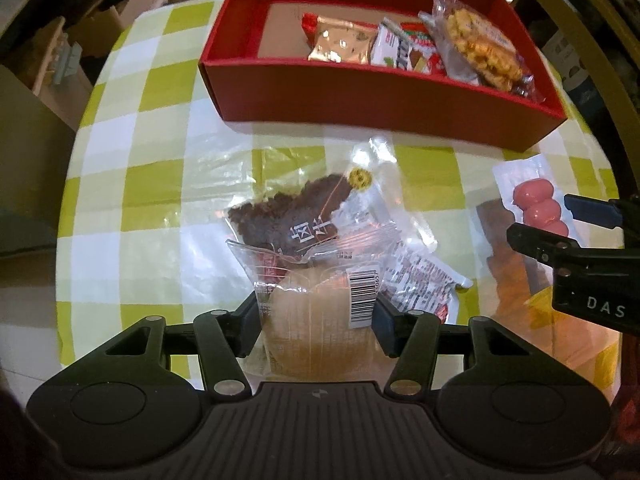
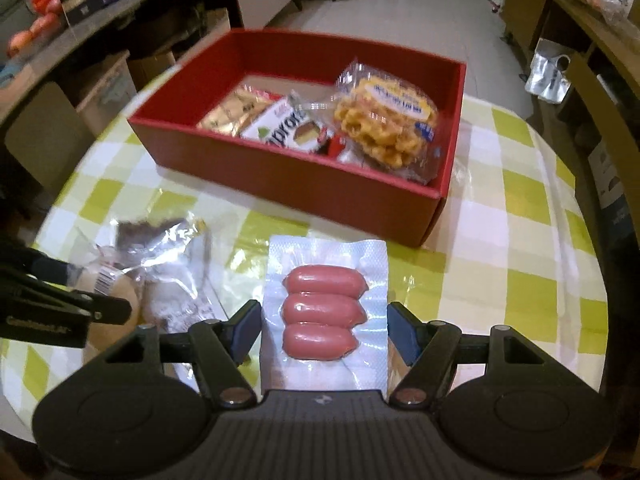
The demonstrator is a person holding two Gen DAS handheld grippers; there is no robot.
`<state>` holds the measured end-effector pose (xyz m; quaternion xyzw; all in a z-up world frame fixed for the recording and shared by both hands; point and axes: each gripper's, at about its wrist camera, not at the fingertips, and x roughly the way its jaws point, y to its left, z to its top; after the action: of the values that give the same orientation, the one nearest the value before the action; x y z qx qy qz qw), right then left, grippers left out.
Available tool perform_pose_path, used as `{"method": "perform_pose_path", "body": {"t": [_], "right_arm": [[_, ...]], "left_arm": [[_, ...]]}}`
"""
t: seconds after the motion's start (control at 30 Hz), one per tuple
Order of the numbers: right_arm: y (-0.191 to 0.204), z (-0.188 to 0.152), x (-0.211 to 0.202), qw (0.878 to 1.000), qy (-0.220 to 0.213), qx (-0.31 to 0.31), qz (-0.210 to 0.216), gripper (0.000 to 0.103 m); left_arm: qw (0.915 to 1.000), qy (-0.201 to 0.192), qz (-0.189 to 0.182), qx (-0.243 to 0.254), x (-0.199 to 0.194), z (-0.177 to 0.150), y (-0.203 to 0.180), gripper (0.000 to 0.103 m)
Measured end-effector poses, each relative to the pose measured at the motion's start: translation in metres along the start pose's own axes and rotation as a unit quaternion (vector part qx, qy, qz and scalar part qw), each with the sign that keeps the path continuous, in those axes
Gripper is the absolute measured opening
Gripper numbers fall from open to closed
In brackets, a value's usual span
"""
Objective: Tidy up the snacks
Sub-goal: 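Carry the bread roll and sausage pack over the red tray with both tools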
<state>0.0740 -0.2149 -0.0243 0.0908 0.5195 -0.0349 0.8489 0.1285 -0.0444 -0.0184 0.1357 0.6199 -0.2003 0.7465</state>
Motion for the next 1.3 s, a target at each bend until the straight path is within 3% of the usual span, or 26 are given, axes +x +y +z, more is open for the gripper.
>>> {"method": "perform_pose_path", "body": {"t": [0.37, 1.3], "right_arm": [[-0.001, 0.006, -0.009, 1.000, -0.018, 0.004, 0.016, 0.074], [-0.031, 0.062, -0.025, 0.993, -0.110, 0.052, -0.002, 0.074]], "left_arm": [[0.9996, -0.024, -0.009, -0.013, -0.018, 0.010, -0.011, 0.063], [0.9943, -0.098, 0.034, -0.026, -0.031, 0.083, -0.045, 0.063]]}}
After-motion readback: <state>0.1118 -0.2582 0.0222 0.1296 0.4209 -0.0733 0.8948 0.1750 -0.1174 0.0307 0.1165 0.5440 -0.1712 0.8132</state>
